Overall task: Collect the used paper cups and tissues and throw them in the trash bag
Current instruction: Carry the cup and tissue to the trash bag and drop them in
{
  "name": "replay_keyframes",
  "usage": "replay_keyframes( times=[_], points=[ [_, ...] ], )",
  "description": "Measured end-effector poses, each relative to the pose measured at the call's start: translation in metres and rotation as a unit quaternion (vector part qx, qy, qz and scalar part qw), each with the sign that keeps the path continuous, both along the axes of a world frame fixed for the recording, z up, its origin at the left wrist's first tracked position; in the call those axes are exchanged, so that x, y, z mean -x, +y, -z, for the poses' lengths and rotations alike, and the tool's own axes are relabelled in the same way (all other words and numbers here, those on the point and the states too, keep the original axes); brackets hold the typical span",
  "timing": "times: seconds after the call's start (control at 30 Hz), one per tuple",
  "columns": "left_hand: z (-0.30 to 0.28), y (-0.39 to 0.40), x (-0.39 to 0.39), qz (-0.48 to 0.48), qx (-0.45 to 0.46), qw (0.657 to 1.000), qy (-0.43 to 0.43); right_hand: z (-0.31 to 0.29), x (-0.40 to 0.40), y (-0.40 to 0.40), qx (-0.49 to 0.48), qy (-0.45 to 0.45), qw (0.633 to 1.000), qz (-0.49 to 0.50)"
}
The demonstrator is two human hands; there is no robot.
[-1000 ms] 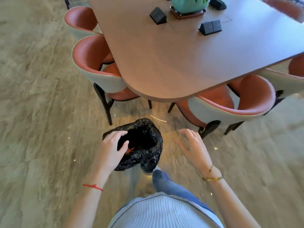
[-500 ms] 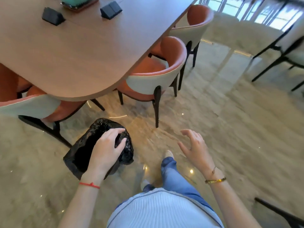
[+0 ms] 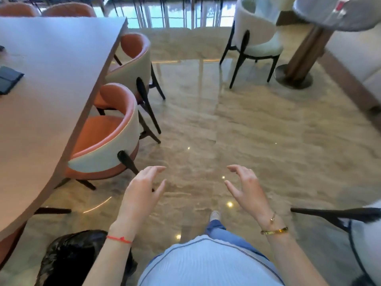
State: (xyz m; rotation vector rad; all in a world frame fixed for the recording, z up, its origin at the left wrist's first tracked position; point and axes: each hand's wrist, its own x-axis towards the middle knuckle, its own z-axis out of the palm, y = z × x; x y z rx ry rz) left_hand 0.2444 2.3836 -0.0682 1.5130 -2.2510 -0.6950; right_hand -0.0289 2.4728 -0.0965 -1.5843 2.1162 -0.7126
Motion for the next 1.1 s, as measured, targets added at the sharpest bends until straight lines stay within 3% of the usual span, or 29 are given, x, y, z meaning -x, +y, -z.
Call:
replay_keyframes(
  times=[0.27, 0.5, 1.1],
  points=[
    [-0.008, -0.092, 0.154, 0.091, -0.003, 0.996, 0.022, -0.013, 0.120, -0.048, 0.005, 0.013, 0.997, 0.073],
    [-0.003, -0.177, 0.240, 0.126, -0.010, 0.992, 0.021, -0.015, 0.198, -0.117, 0.000, 0.013, 0.994, 0.112],
    [-0.011, -0.497, 0.457, 0.246, 0.023, 0.969, -0.018, -0.014, 0.381, -0.396, 0.020, 0.008, 0.977, 0.213]
  ],
)
